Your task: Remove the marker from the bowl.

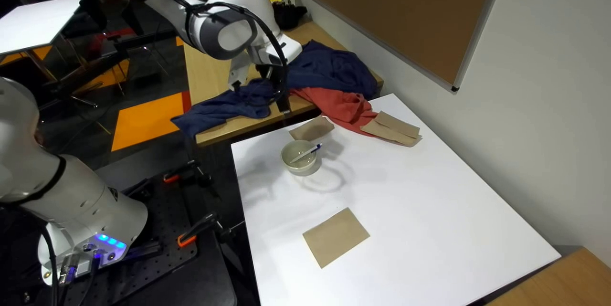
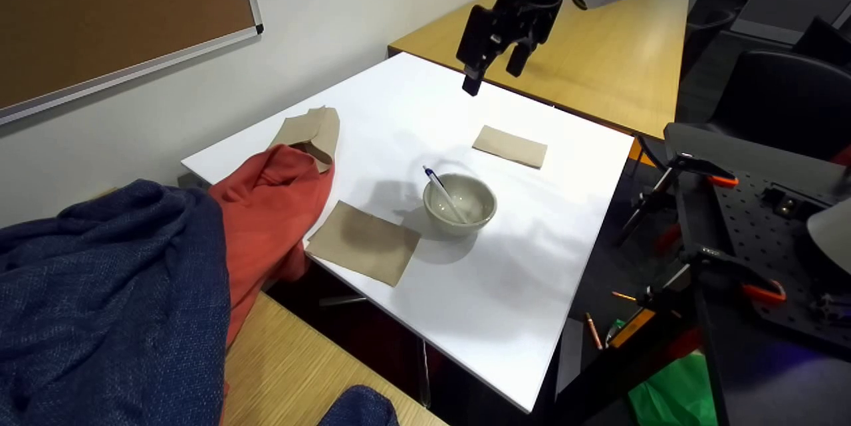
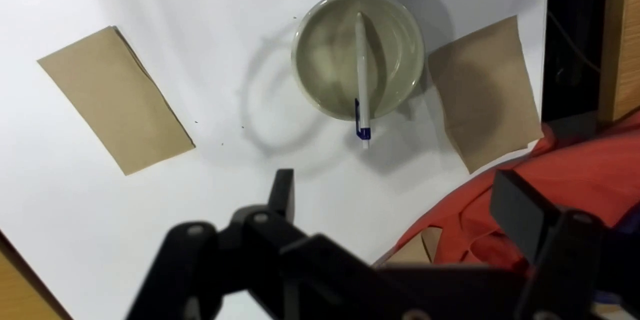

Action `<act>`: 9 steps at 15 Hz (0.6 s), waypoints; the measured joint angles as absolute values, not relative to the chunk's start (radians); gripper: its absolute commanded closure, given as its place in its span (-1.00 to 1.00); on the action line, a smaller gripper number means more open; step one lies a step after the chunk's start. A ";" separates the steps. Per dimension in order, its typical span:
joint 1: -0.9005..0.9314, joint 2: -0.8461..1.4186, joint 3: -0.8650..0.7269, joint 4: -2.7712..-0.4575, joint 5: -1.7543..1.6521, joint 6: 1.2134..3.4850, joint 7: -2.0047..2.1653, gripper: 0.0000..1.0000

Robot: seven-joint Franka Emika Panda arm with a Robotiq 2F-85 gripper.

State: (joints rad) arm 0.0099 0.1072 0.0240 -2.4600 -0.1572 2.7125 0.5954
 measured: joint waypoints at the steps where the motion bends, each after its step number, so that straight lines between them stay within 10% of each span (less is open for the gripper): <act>1: 0.012 0.131 0.015 -2.460 -0.159 2.727 0.595 -1.00; 9: 0.093 0.275 -0.067 -2.459 -0.158 2.794 0.604 -1.00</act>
State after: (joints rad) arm 0.0932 0.2753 -0.0667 -2.4589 -0.1580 2.7941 0.6044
